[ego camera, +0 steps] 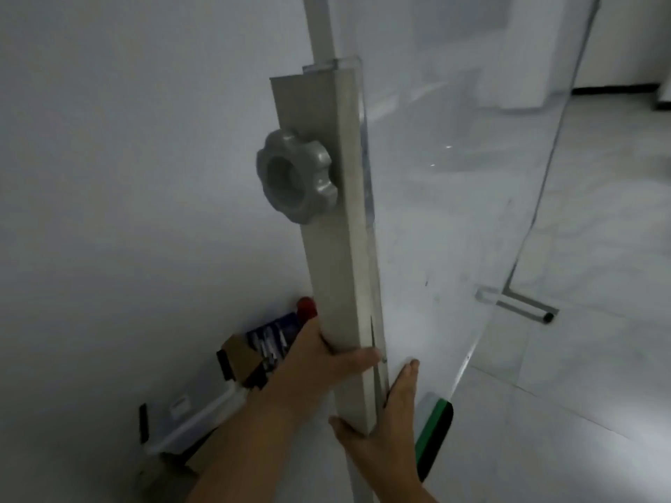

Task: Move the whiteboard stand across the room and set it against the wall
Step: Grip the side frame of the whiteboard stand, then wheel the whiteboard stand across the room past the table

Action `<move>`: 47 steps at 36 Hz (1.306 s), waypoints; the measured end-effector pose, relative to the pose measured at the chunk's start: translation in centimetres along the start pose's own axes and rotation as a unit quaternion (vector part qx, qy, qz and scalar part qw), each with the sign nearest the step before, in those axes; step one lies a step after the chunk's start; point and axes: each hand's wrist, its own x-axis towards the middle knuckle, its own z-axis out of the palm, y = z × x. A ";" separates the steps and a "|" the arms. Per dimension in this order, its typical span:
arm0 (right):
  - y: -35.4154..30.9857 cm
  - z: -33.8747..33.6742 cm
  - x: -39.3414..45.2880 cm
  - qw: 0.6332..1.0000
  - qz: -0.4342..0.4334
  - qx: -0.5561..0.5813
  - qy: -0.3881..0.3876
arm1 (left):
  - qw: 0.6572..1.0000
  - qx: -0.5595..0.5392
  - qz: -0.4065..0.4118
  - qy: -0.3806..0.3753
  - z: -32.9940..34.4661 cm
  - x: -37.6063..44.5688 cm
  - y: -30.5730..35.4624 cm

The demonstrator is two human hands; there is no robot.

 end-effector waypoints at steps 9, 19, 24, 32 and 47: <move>3.5 -6.9 9.0 0.994 0.042 0.007 0.099 | 0.999 0.028 0.034 -0.022 9.5 12.0 -0.2; 8.3 -15.7 21.5 0.986 0.081 0.057 0.136 | 0.998 0.019 0.057 -0.022 19.4 24.8 0.9; 10.8 -19.4 27.0 0.983 0.085 0.087 0.136 | 0.996 0.017 0.084 -0.030 23.7 30.6 0.9; 14.7 -26.5 38.1 0.974 0.102 0.098 0.176 | 0.990 -0.011 0.114 -0.077 31.1 42.7 1.2; 21.2 -38.5 56.3 0.967 0.150 0.056 0.197 | 0.982 -0.009 0.152 -0.114 43.8 61.8 2.5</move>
